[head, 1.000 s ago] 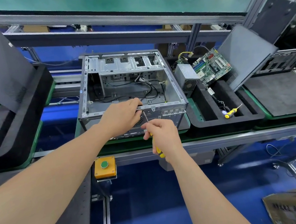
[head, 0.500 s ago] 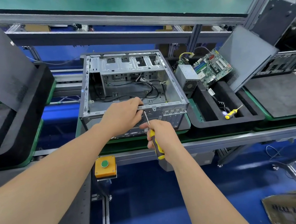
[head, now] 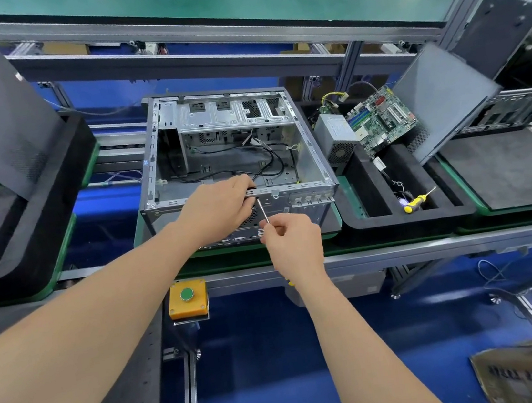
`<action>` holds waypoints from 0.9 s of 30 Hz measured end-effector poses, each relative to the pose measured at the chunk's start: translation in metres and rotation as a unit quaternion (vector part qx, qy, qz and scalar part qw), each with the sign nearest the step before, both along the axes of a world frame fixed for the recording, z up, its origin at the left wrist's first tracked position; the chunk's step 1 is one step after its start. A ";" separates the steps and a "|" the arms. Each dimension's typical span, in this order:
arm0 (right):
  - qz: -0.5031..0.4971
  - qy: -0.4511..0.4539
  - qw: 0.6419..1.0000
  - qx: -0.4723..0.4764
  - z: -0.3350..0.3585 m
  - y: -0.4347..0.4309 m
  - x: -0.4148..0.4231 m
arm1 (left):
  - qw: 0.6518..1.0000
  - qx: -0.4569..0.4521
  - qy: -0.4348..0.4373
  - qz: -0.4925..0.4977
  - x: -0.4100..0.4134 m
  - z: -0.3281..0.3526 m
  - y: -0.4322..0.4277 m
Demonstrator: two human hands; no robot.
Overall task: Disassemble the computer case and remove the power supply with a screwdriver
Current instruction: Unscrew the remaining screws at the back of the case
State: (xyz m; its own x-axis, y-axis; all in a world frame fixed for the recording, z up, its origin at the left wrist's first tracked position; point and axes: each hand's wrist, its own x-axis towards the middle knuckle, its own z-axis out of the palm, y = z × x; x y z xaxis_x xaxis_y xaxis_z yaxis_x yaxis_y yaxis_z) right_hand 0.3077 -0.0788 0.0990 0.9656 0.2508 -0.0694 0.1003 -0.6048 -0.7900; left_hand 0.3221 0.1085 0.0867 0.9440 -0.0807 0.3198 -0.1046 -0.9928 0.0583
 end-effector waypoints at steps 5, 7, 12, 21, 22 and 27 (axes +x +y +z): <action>-0.018 -0.167 0.959 -0.227 0.002 0.015 -0.012 | 1.000 -0.008 0.004 -0.001 0.000 0.001 0.000; -0.018 -0.141 0.975 -0.172 0.000 0.012 -0.008 | 1.000 -0.009 0.005 -0.002 0.000 0.000 0.000; 0.001 0.223 0.956 0.192 0.005 -0.006 0.014 | 1.000 -0.011 0.005 0.002 0.001 0.000 0.000; 0.083 0.458 0.778 0.422 -0.003 -0.014 0.024 | 1.000 -0.021 0.003 0.006 0.001 0.000 0.000; 0.085 0.468 0.761 0.441 -0.006 -0.015 0.022 | 1.000 -0.019 0.001 0.006 0.001 0.000 0.000; 0.053 0.493 0.689 0.529 -0.018 -0.012 0.015 | 1.000 -0.018 -0.004 -0.001 0.000 0.001 0.000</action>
State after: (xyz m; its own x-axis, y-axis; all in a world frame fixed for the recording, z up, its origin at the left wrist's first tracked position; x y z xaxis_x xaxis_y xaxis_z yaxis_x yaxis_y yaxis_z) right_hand 0.3227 -0.0906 0.0810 0.5521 0.7306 -0.4019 -0.8010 0.3309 -0.4989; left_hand 0.3222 0.1085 0.0875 0.9414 -0.0720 0.3296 -0.1080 -0.9899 0.0923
